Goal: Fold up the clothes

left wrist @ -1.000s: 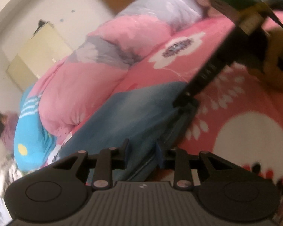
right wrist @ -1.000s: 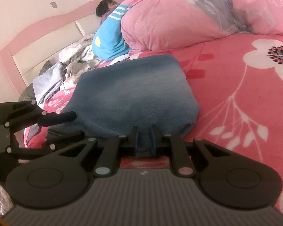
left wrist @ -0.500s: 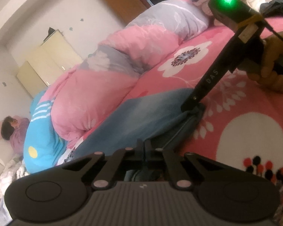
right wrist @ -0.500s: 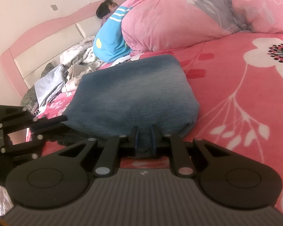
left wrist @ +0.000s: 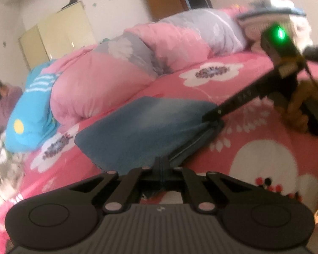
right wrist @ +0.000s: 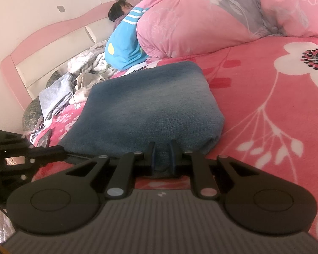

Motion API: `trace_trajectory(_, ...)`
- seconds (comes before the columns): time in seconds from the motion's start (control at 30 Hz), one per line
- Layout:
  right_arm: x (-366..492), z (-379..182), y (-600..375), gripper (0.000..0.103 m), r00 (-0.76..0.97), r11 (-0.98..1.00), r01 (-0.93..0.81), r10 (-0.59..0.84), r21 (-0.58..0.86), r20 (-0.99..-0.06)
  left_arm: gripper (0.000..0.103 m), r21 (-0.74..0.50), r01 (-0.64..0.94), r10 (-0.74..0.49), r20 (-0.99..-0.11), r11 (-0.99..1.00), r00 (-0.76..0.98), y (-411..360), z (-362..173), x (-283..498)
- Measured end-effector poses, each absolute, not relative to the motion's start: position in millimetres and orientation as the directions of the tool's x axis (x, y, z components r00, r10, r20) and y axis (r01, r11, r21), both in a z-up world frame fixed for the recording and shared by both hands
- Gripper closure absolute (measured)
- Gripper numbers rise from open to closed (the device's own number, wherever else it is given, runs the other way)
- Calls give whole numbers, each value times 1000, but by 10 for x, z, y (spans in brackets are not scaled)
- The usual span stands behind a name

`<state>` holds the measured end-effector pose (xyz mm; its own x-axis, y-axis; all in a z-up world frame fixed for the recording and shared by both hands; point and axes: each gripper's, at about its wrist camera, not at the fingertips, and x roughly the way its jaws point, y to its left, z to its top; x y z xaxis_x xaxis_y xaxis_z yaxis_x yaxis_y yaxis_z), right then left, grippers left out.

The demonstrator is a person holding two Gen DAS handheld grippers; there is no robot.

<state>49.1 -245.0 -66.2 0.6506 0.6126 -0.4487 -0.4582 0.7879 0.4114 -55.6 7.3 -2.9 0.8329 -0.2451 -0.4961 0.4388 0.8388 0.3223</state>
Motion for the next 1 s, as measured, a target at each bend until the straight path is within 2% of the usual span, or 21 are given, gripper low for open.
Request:
trace_trajectory(0.1,484,-665,-2455,91,651,786,-458,615,417,-445,100,273,428,-264,-479,862,837,124,69,-587)
trace_trajectory(0.33,486,-642,-2474,91,652,785,-458,616,418,-443,87,229,393,-264,-444,891,857,3,197,-458)
trace_trajectory(0.47,400,-610,-2496,89,651,787,-458,613,413,-447,84,206,407,-290,-434,890,853,-166,192,-327)
trace_trajectory(0.67,309,-551,-2724,84,647,770,-396,621,501,-443,82,132,431,-339,-434,893,835,-360,114,-112)
trace_trajectory(0.8,283,-281,-2965,83,701,752,-389,616,532,-359,82,92,444,-365,-434,891,824,-464,64,16)
trace_trajectory(0.93,432,-85,-2957,83,736,783,-401,585,475,-342,77,89,494,-400,-470,865,786,-655,-77,94)
trace_trajectory(1.0,538,-127,-2867,83,727,802,-395,571,447,-382,75,118,503,-383,-509,856,771,-751,-216,100)
